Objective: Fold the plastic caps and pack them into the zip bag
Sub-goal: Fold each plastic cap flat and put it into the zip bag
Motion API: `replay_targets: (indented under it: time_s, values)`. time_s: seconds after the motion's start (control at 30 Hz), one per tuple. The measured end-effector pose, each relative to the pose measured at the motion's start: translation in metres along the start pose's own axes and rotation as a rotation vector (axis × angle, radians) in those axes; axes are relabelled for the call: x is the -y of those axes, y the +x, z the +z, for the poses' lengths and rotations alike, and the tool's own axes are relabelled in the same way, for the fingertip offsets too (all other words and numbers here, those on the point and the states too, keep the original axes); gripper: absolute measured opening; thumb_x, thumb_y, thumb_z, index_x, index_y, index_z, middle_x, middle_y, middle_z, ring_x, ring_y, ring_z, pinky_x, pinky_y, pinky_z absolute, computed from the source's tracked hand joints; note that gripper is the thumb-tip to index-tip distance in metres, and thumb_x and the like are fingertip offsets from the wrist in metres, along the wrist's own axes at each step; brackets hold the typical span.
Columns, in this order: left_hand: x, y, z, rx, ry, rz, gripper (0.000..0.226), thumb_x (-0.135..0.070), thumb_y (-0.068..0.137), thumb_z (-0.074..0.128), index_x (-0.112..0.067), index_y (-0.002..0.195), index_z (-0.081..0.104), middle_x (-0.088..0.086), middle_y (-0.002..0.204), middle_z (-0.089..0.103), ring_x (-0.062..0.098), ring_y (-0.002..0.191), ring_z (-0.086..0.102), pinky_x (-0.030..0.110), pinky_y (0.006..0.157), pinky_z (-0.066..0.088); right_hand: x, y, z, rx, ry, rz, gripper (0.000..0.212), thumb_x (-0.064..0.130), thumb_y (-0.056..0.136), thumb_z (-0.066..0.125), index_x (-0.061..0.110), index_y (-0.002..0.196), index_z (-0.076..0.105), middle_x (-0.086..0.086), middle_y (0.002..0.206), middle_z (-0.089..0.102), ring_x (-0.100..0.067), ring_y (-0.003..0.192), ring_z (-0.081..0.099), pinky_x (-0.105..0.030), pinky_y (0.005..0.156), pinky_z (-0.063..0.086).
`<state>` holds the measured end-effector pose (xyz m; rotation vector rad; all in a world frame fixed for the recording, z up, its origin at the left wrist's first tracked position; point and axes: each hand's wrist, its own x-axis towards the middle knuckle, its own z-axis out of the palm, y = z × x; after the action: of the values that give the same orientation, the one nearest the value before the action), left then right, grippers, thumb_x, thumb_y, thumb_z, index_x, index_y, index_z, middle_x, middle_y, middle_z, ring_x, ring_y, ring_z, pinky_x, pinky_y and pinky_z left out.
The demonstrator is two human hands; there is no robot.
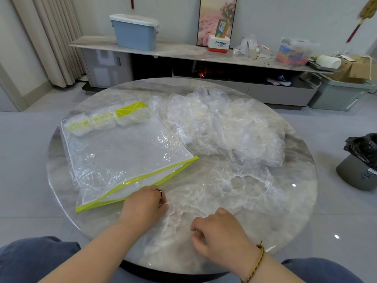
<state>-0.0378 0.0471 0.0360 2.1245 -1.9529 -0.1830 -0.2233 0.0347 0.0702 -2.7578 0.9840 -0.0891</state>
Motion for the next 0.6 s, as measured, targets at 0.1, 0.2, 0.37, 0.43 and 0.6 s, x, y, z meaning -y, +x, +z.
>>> replay_targets:
  time_s: [0.1, 0.2, 0.37, 0.43, 0.6]
  values:
    - [0.002, -0.002, -0.007, 0.096, 0.087, -0.115, 0.03, -0.04, 0.091, 0.047, -0.03, 0.065, 0.035, -0.012, 0.073, 0.043, 0.012, 0.091, 0.054, 0.019, 0.053, 0.03, -0.001, -0.002, -0.002, 0.042, -0.058, 0.047, 0.081, 0.044, 0.063, -0.002, 0.015, 0.111, 0.057, -0.003, 0.097, 0.066, -0.021, 0.093, 0.056, -0.031, 0.091, 0.034]
    - [0.002, -0.006, -0.011, 0.115, 0.084, -0.181, 0.035, -0.043, 0.09, 0.048, -0.027, 0.062, 0.031, -0.012, 0.065, 0.037, 0.013, 0.078, 0.046, 0.014, 0.048, 0.024, -0.003, 0.006, -0.007, -0.096, -0.155, 0.086, 0.068, 0.041, 0.065, 0.014, 0.021, 0.105, 0.066, 0.005, 0.091, 0.068, -0.01, 0.096, 0.061, -0.023, 0.087, 0.045]
    - [-0.011, -0.013, -0.016, 0.16, 0.106, -0.158, 0.038, -0.047, 0.091, 0.044, -0.025, 0.062, 0.031, -0.008, 0.066, 0.038, 0.014, 0.097, 0.057, 0.021, 0.056, 0.031, -0.008, 0.007, -0.006, -0.078, -0.051, 0.098, 0.047, 0.033, 0.07, 0.045, 0.016, 0.111, 0.063, 0.003, 0.104, 0.067, -0.019, 0.111, 0.06, -0.032, 0.095, 0.045]
    - [-0.015, -0.013, -0.016, 0.15, 0.103, -0.139, 0.034, -0.048, 0.091, 0.043, -0.024, 0.067, 0.035, -0.005, 0.077, 0.048, 0.014, 0.102, 0.058, 0.021, 0.065, 0.034, -0.001, 0.001, 0.0, -0.116, 0.019, -0.008, 0.042, 0.042, 0.061, 0.043, 0.027, 0.096, 0.061, 0.013, 0.087, 0.068, -0.01, 0.092, 0.062, -0.022, 0.084, 0.048]
    - [-0.016, -0.013, -0.024, 0.045, 0.034, -0.121, 0.038, -0.05, 0.089, 0.045, -0.028, 0.062, 0.029, -0.011, 0.066, 0.042, 0.008, 0.094, 0.057, 0.019, 0.061, 0.031, 0.009, -0.008, 0.022, -0.053, -0.11, -0.144, 0.076, 0.068, 0.038, 0.058, 0.031, 0.102, 0.04, 0.021, 0.095, 0.065, 0.002, 0.093, 0.062, -0.018, 0.088, 0.047]
